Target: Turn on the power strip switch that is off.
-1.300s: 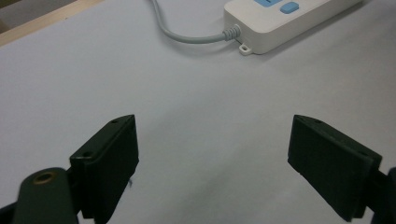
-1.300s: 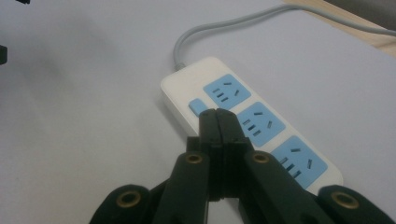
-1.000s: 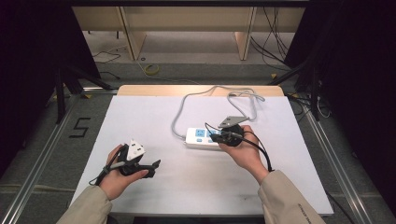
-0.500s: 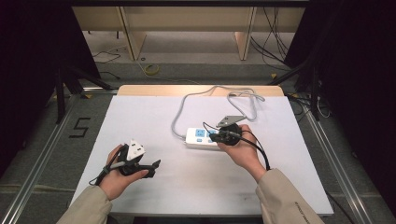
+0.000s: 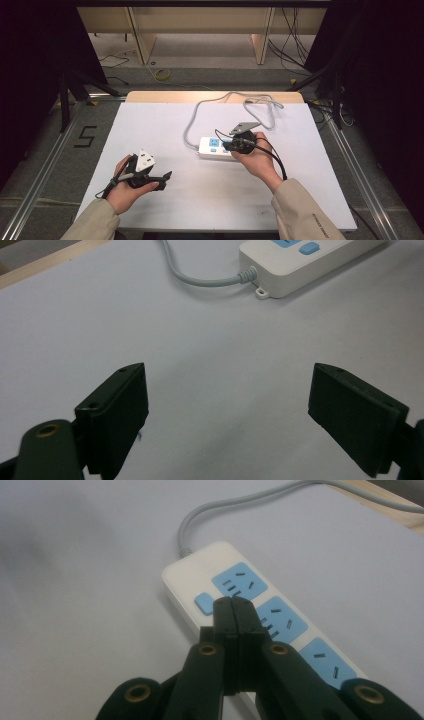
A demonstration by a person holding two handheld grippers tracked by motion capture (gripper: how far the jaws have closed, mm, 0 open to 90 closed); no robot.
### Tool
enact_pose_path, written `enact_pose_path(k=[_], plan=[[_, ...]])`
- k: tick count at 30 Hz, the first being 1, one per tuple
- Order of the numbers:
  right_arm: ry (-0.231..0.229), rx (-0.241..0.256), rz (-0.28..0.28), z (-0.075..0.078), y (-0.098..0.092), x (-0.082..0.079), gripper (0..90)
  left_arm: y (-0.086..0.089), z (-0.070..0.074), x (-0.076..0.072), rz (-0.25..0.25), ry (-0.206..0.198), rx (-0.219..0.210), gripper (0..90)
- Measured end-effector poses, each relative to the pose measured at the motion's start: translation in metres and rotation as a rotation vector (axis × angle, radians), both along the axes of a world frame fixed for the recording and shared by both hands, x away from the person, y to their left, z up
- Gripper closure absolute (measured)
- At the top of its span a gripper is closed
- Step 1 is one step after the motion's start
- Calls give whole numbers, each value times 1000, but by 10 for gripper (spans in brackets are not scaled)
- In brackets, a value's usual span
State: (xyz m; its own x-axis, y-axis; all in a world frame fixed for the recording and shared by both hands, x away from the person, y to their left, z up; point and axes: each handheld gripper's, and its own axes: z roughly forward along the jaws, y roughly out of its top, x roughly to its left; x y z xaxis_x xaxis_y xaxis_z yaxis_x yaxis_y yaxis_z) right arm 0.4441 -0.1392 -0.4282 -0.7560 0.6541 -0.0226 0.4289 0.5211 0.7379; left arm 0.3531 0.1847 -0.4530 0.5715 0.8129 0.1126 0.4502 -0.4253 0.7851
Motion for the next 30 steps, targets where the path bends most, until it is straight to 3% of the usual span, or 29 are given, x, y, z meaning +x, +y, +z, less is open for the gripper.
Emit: enact_pose_path(k=[30], plan=[[37, -35, -9, -4, 15, 13, 900, -1, 0, 0, 2, -4, -7, 160]])
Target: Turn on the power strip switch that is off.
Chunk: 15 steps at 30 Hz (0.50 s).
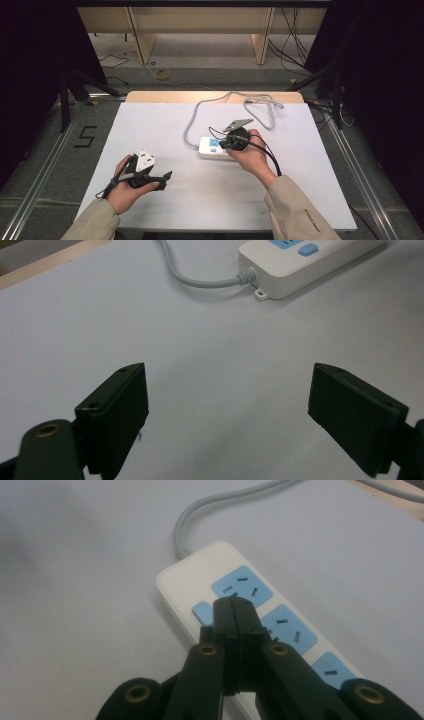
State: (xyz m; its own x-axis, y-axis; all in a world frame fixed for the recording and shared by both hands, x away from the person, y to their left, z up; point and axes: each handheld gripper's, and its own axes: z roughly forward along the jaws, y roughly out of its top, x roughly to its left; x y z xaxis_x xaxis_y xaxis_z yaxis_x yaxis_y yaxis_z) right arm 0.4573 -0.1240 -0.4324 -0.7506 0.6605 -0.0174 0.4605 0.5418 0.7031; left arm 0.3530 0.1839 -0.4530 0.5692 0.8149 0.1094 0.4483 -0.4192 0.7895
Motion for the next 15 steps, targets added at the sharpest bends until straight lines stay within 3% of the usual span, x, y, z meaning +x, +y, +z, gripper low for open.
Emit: enact_pose_path(k=[15], plan=[[21, -8, -2, 0, 10, 8, 900, 0, 0, 0, -3, 0, -2, 160]])
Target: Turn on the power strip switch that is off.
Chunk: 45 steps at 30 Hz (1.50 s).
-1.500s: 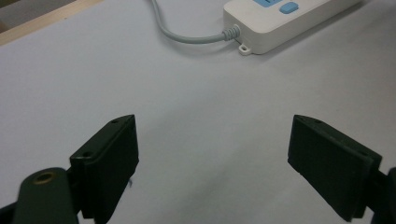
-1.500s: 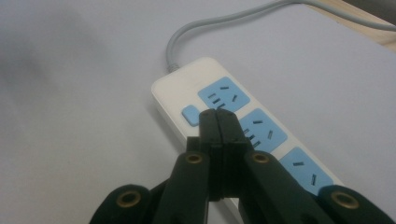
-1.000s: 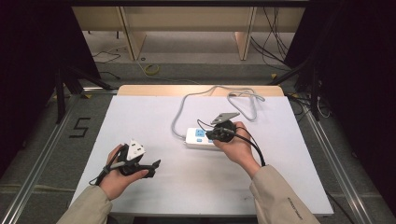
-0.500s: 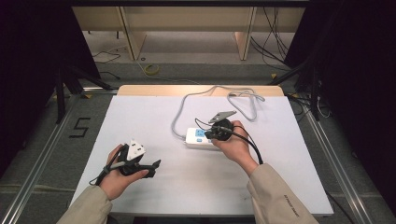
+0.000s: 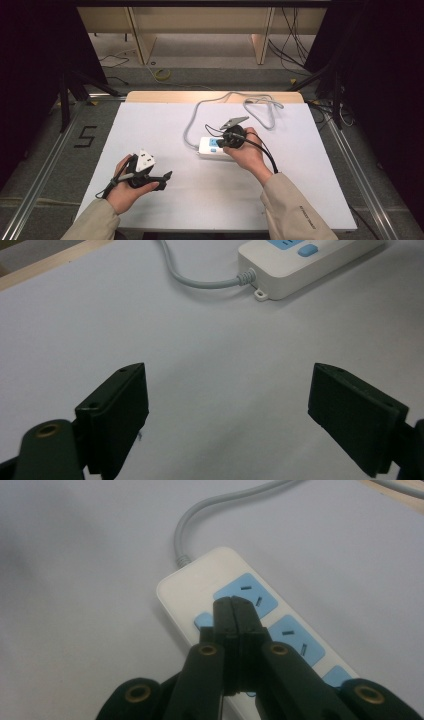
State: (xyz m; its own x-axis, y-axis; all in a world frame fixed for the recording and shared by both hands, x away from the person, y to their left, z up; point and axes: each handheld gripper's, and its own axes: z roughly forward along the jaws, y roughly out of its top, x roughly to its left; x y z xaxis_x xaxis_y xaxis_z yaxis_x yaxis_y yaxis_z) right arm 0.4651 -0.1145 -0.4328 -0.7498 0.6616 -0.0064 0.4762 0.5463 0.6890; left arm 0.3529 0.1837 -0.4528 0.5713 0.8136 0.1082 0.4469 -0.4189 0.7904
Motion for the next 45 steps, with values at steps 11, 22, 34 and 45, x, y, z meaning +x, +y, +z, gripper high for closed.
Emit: enact_pose_path(k=[11, 22, 34, 45], plan=[[13, -19, -5, -4, 5, 4, 900, 0, 0, 0, -5, 0, 5, 160], [28, -31, -3, -9, 10, 9, 900, 0, 0, 0, -4, -2, 0, 160], [33, -46, 5, -11, 15, 12, 900, 0, 0, 0, -3, -2, 1, 160], [49, -62, 10, -12, 19, 14, 900, -1, 0, 0, -5, 0, 1, 160]])
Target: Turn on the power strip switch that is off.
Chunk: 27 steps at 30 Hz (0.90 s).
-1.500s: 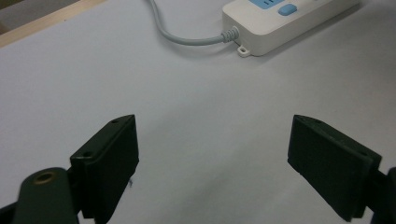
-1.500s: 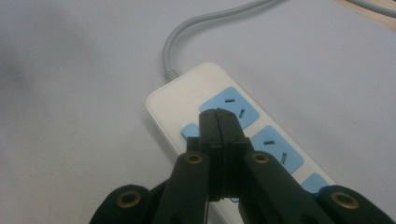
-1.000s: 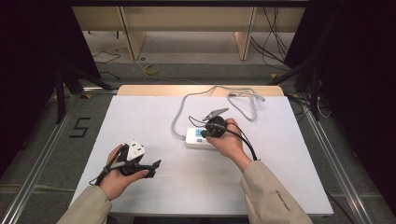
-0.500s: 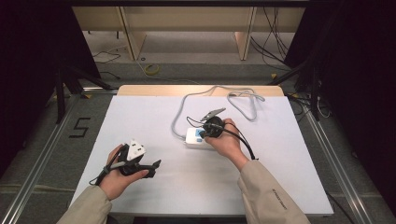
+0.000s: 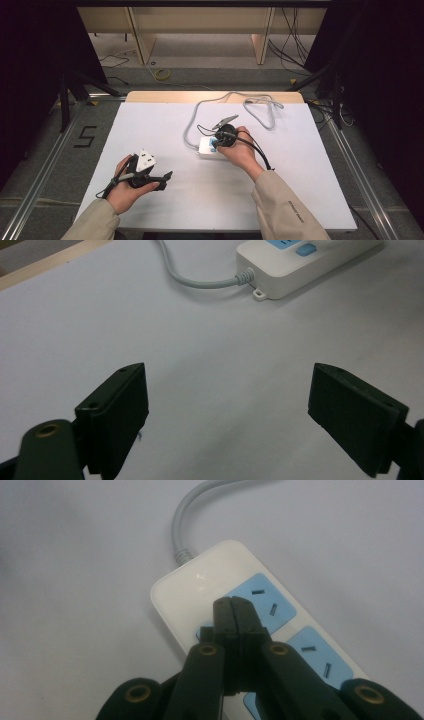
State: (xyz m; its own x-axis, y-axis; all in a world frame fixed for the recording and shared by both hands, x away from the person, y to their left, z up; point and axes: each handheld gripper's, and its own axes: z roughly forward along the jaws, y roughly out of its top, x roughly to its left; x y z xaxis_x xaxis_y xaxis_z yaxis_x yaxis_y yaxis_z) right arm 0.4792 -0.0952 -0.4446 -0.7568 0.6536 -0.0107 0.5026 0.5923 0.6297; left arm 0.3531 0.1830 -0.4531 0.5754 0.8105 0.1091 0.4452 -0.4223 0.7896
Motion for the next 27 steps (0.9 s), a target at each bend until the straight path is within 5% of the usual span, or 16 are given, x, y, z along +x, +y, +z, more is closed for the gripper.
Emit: enact_pose_path(k=[27], plan=[[25, -34, 12, -1, 9, 2, 900, 0, 0, 0, -2, -1, 1, 160]])
